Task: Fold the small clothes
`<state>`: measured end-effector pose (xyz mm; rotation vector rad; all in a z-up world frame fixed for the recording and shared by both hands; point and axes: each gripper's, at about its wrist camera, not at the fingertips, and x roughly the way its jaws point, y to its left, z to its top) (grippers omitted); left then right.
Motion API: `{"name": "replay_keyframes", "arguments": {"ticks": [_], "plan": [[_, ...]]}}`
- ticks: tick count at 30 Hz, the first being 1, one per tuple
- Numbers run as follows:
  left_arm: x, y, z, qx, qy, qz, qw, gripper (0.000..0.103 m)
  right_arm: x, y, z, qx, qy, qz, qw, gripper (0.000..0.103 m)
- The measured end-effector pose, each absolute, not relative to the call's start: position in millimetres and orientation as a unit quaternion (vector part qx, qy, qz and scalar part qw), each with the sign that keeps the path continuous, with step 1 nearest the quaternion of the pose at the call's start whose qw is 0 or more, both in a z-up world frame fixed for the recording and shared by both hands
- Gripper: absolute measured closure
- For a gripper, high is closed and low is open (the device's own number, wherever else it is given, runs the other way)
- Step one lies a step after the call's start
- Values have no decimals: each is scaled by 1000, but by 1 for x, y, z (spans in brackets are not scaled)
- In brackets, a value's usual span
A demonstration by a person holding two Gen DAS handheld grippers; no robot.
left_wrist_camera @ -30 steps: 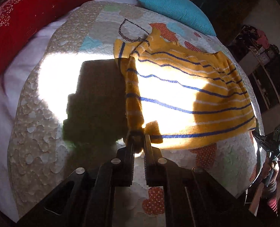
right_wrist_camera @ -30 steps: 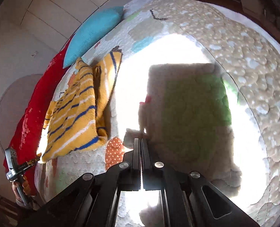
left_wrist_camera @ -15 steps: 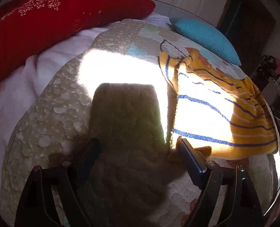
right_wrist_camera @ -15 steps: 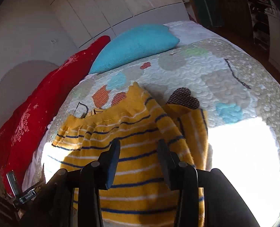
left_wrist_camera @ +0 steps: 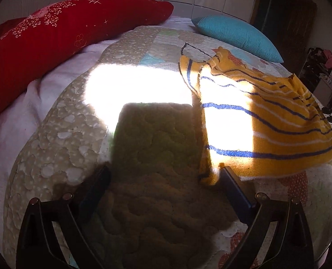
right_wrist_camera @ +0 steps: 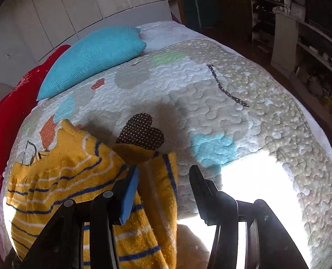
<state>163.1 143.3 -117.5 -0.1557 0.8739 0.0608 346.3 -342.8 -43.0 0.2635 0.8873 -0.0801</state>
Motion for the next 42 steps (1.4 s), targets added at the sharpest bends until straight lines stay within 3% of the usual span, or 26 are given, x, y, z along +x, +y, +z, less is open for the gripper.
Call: {"name": "replay_keyframes", "arguments": {"ticks": [5,22,28,35,42], "plan": [[161,140,-117,-63,419,46,905,5,297,-317,-5,107,391,21,914,40],[150,133,-113,-20,396,134,908,0,253,-88,-41,-66,406,181,894,38],[150,133,-113,-22,397,134,908,0,267,-74,-74,-68,436,170,881,36],[151,135,-114,-28,399,131,907,0,260,-69,-83,-83,416,166,890,25],[151,134,-114,-24,400,136,906,0,257,-68,-86,-89,408,161,894,22]]}}
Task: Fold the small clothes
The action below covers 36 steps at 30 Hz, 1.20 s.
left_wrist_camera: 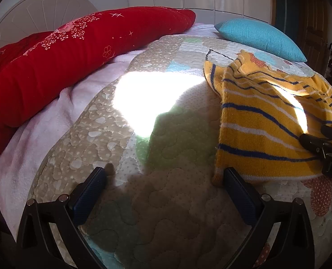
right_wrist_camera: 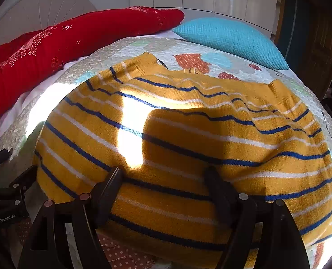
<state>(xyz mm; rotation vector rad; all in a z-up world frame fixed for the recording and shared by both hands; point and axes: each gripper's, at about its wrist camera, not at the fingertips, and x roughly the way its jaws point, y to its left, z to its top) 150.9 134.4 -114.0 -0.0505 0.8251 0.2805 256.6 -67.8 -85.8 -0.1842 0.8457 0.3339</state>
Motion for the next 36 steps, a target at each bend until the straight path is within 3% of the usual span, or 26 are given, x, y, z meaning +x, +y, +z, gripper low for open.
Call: {"name": "replay_keyframes", "arguments": {"ticks": [36], "plan": [[152,141,-114,-47,405,129,904,0,255,-62,-91,-106,402,151,897,17]]}}
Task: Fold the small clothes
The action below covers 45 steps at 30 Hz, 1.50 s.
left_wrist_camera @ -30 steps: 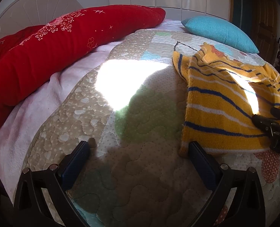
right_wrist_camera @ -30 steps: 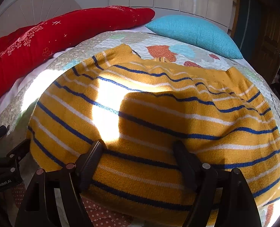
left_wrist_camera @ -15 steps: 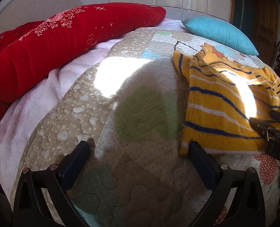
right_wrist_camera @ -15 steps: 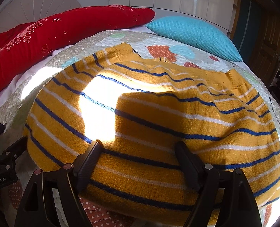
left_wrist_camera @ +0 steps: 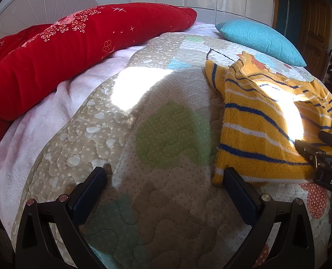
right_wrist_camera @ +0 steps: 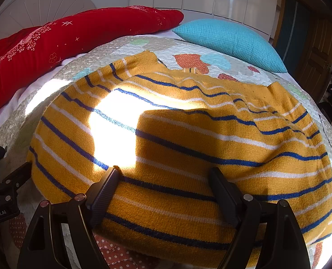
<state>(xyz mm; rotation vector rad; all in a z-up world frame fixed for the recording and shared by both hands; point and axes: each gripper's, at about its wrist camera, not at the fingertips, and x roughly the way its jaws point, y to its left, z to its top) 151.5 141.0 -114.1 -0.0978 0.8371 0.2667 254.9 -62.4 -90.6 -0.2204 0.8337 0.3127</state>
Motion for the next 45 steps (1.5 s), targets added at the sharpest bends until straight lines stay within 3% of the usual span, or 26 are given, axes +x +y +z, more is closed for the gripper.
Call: {"name": "replay_keyframes", "arguments": {"ticks": [33,38,45], "plan": [[151,142,-114,-49,405,129,904,0,255,-62,-91,-106,402,152,897,16],[152,143,-115,-55,408,127,903,0,264,-63,-94,-89,422,177,885,1],[152,142,-115,-58,408,126,902,0,260,-66,-93,-79,415,191,886,1]]}}
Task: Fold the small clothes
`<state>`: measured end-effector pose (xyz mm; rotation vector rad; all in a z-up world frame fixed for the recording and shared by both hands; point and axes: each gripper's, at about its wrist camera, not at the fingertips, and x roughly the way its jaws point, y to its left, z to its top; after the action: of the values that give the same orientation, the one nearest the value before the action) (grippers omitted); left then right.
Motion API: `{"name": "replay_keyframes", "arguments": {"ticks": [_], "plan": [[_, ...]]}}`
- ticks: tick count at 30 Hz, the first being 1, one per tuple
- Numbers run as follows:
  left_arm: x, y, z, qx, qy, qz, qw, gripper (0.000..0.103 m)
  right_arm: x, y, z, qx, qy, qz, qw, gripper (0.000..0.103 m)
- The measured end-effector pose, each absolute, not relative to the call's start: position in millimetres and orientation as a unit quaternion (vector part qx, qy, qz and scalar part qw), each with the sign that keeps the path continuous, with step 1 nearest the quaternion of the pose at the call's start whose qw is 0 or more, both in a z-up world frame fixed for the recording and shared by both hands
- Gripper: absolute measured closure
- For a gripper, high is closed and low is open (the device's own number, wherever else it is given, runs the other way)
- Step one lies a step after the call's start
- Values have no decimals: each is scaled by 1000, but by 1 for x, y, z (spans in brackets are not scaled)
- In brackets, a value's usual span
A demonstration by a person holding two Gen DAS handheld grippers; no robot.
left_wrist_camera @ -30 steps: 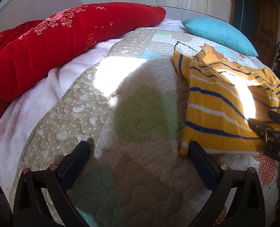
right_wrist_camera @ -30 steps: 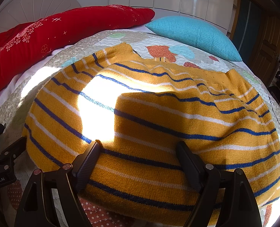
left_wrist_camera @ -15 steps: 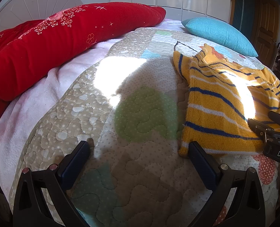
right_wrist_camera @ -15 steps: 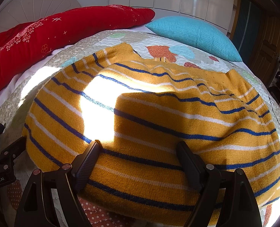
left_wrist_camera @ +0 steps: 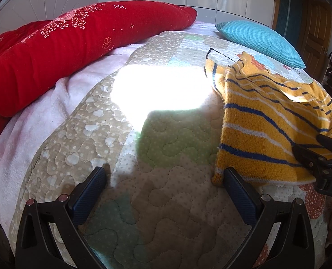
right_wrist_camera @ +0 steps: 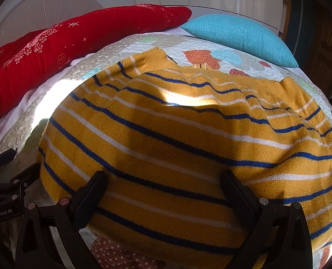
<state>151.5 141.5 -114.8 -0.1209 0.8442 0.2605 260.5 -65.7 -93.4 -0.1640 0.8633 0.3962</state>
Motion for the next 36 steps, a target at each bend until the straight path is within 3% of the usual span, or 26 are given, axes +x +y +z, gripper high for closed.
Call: {"name": "replay_keyframes", "arguments": {"ticks": [9,13,15,19,24,25,28,29,36], "plan": [[109,160,-88,-116,398,162,895,0,233,-63,-66,-93,385,219,892,3],[76,182,-86,-155,394,183,887,0,201,-29,-55,-165,351,260,884,4],[61,196,-89,-184,392,183,883,0,187,-2,-62,-217,341,274,873,9],[39,210,-85,-196,376,185,887,0,178,52,-91,-334,319,240,854,32],[27,218,-80,-203,360,181,892,0,204,96,-103,-379,310,177,854,36],[26,219,-79,-209,361,178,891,0,211,102,-104,-380,313,171,854,41],[26,218,-77,-221,363,167,890,0,223,109,-101,-366,326,162,856,74],[26,216,-75,-220,363,165,890,0,226,106,-96,-352,330,170,859,79],[38,178,-47,-186,360,131,905,0,270,-25,6,-53,344,187,919,91]]}}
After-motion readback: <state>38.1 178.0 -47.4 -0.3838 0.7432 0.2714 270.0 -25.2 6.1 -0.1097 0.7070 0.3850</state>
